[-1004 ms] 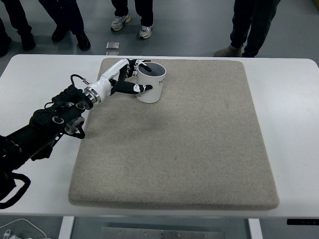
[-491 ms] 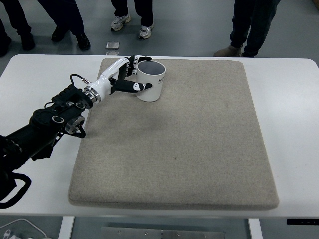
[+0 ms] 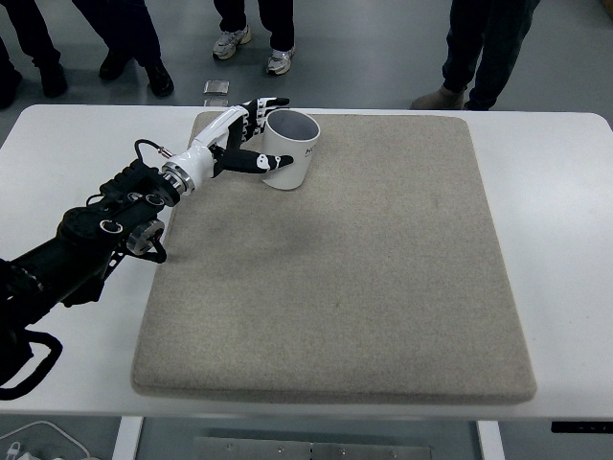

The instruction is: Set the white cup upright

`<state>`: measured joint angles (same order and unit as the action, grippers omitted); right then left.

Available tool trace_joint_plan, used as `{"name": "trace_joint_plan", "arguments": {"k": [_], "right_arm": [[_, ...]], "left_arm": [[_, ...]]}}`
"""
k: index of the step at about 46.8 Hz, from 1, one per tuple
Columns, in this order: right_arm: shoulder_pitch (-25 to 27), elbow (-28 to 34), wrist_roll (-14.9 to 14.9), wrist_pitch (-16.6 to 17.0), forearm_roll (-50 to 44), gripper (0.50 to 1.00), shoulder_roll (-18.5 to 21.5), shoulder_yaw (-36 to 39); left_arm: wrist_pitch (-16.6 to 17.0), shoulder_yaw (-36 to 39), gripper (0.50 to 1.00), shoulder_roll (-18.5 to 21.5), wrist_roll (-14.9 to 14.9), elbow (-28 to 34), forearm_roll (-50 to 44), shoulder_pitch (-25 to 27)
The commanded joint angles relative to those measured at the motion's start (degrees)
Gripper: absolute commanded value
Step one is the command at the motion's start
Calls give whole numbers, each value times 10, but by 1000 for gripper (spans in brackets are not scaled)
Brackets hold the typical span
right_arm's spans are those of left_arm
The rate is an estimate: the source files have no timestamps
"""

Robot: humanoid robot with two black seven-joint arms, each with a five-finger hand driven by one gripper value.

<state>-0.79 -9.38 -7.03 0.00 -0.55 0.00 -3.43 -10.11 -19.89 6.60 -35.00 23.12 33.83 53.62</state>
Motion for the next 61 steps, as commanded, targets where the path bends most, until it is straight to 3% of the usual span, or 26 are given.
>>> {"name": "trace_joint_plan", "arguments": {"k": [1, 61], "right_arm": [[0, 0, 0, -1, -1, 930, 0, 0], [0, 0, 0, 0, -1, 930, 0, 0]], "left_arm": [[0, -1, 958, 0, 0, 0, 0, 0], [-1, -14, 977, 5, 0, 8, -1, 11]]}}
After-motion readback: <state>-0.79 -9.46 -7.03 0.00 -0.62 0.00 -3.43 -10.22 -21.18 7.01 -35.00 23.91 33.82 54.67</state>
